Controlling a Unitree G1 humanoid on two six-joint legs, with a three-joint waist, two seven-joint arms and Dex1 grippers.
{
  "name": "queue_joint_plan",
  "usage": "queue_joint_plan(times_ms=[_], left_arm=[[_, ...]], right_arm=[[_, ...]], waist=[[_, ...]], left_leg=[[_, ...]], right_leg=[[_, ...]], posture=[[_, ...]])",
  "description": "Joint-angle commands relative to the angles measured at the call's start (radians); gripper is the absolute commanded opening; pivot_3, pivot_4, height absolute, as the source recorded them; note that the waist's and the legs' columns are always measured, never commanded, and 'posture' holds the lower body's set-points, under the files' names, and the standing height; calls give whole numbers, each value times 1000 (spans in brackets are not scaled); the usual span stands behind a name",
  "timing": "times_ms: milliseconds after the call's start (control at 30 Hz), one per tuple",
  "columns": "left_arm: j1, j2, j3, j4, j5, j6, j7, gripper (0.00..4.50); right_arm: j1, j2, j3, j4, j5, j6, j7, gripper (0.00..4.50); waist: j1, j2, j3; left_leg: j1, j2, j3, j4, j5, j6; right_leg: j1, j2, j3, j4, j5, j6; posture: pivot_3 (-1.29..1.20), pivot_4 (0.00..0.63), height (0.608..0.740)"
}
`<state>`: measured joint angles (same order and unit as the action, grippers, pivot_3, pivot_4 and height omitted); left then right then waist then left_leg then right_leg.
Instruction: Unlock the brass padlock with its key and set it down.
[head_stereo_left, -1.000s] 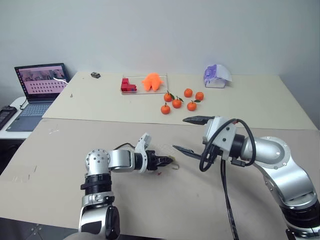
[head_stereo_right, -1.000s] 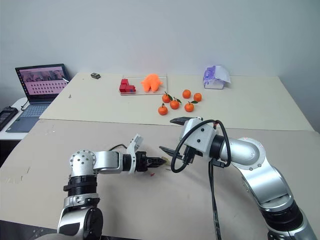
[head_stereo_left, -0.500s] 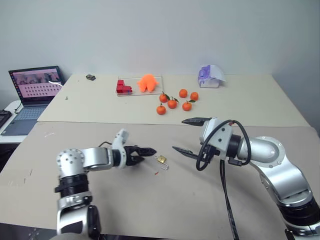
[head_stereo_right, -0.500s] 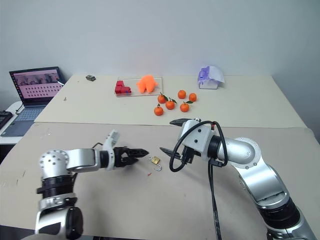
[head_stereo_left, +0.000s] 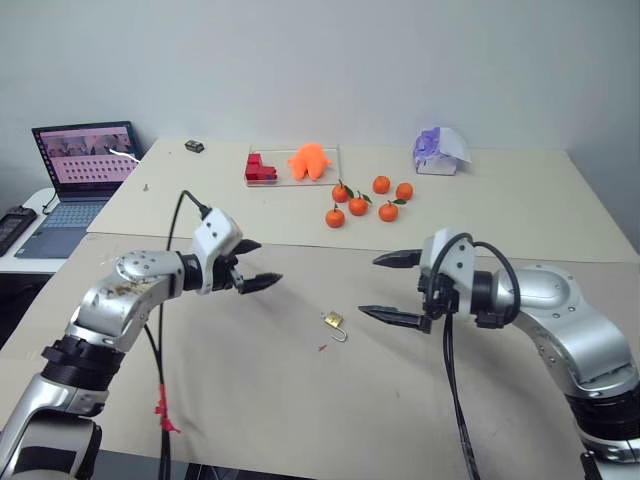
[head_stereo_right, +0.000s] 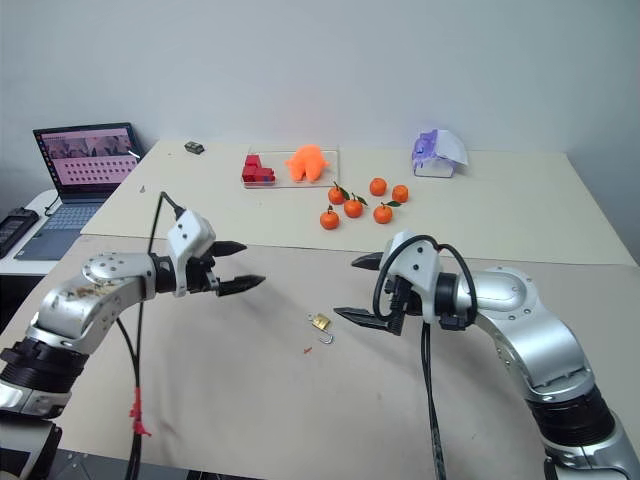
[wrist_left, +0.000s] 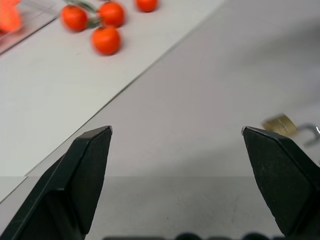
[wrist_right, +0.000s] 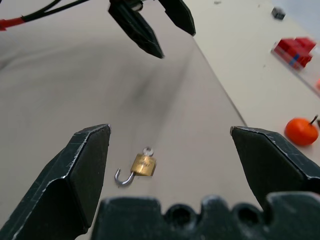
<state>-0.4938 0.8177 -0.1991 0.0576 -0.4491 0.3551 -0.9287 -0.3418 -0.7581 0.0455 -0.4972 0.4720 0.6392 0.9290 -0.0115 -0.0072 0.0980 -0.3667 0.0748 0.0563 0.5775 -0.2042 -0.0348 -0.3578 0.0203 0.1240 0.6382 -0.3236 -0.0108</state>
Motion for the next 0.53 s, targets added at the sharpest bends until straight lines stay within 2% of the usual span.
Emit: queue_joint_plan(times_ms=[33,67,167,300,400,533], left_arm=[[-49,-12,82,-4,-23,4,-47,4452],[-54,-15,96,-19,-33,13,-54,4452],[-57,-20,144,-71,-83,84,-57,4452],[7,0,223,-168,-129,164,-42,4452],[69,2,272,-236,-170,224,-32,4452],[73,-46,267,-257,-144,236,26,4452]], right_arm=[[-20,14,-81,4,72,27,-17,4500],[-17,9,-100,15,83,31,-14,4500],[1,-32,-152,51,105,36,12,4500],[10,-70,-213,81,122,40,9,4500],[29,-62,-227,58,135,50,-16,4500],[37,-35,-219,62,114,38,-61,4500]], waist=[[-1,0,0],[-1,0,0],[-1,1,0],[-4,2,1],[-13,3,0],[-9,3,1]], left_leg=[[-2,0,-1,2,-2,3],[-2,0,-1,4,-4,7],[-3,3,-2,12,-8,15],[-3,4,-2,13,-9,16],[-2,5,-1,13,-10,19],[-1,7,-2,14,-10,19]], right_leg=[[0,0,-1,1,-1,2],[0,1,-1,2,-4,7],[1,4,-1,3,-4,7],[2,5,-1,3,-4,8],[3,6,0,3,-4,8],[3,8,-1,5,-4,8]], posture=[[0,150,689],[0,150,689],[0,150,689],[0,150,689],[0,150,689],[0,150,689]])
